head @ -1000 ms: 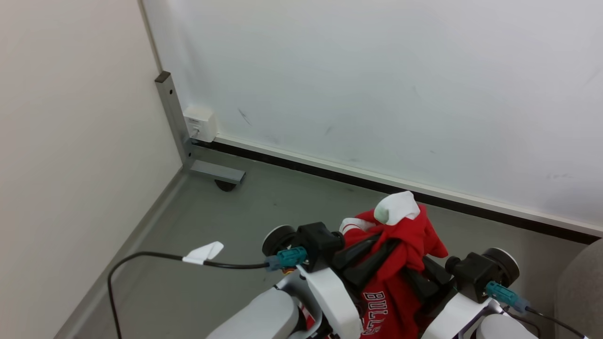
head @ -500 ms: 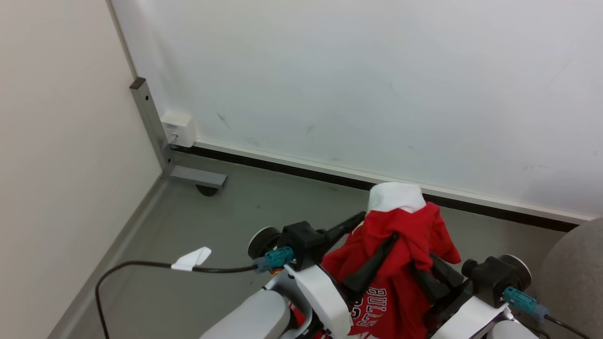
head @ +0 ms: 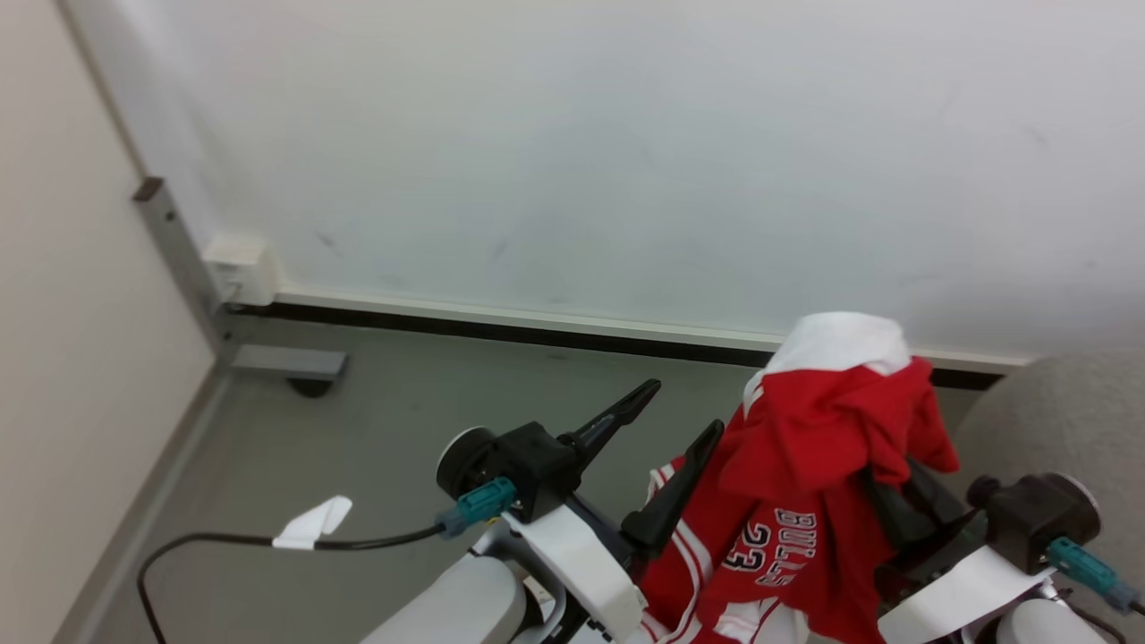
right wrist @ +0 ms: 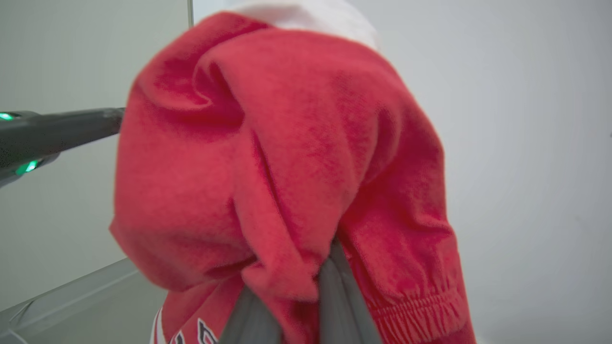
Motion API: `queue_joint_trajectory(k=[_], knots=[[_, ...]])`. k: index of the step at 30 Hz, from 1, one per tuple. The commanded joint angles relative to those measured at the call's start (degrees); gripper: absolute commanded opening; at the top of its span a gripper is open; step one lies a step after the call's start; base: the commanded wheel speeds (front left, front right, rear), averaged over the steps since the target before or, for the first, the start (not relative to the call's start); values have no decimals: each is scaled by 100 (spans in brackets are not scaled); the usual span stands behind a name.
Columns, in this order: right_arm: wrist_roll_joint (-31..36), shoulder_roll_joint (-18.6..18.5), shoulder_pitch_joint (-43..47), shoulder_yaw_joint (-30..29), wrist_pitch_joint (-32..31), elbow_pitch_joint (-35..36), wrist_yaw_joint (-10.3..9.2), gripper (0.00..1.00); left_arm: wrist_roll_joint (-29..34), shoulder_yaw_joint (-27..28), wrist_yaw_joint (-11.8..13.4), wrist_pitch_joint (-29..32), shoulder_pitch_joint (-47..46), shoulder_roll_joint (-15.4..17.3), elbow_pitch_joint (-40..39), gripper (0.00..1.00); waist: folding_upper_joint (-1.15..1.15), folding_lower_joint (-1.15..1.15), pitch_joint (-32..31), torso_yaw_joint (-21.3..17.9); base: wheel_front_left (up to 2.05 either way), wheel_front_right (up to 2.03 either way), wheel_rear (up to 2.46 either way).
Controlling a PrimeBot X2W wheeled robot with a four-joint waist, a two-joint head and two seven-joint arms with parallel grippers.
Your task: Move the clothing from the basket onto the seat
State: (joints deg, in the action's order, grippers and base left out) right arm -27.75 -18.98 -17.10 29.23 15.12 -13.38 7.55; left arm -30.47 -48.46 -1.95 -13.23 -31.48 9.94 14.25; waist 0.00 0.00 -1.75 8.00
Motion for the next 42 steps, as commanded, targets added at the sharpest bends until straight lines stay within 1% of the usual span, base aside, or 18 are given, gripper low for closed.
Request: queue_joint_trajectory(k=[1,8,16,23,27,32,39,42], knots=[[79,-56,55,-138,4,108,-12,0,34,27,18,-74,118,64,-48,100,0,0,41,-413,0,0,0],[286,-241,-15,-583,5,516,-12,0,67,94,61,-144,221,49,-88,100,0,0,158,-1399,0,0,0],[397,-337,-6,-995,4,936,-12,0,120,181,71,-187,251,6,29,100,0,0,315,-2524,0,0,0],[405,-325,73,-1264,3,1174,-12,0,173,188,-6,-187,252,-94,149,100,0,0,458,-3199,0,0,0],[410,-282,111,-1416,4,1279,-12,0,211,173,-43,-190,219,-131,226,100,0,0,533,-3421,0,0,0],[353,-203,143,-1506,4,1332,-12,0,271,201,-72,-190,158,-156,293,100,0,0,604,-3519,0,0,0],[252,-297,-231,-1589,3,1319,-12,0,369,165,-133,-192,33,-189,334,100,0,0,817,-3437,0,0,0],[149,-453,-549,-1652,4,1246,-12,0,392,134,-144,-188,-51,-209,364,100,0,0,1005,-3332,0,0,0]])
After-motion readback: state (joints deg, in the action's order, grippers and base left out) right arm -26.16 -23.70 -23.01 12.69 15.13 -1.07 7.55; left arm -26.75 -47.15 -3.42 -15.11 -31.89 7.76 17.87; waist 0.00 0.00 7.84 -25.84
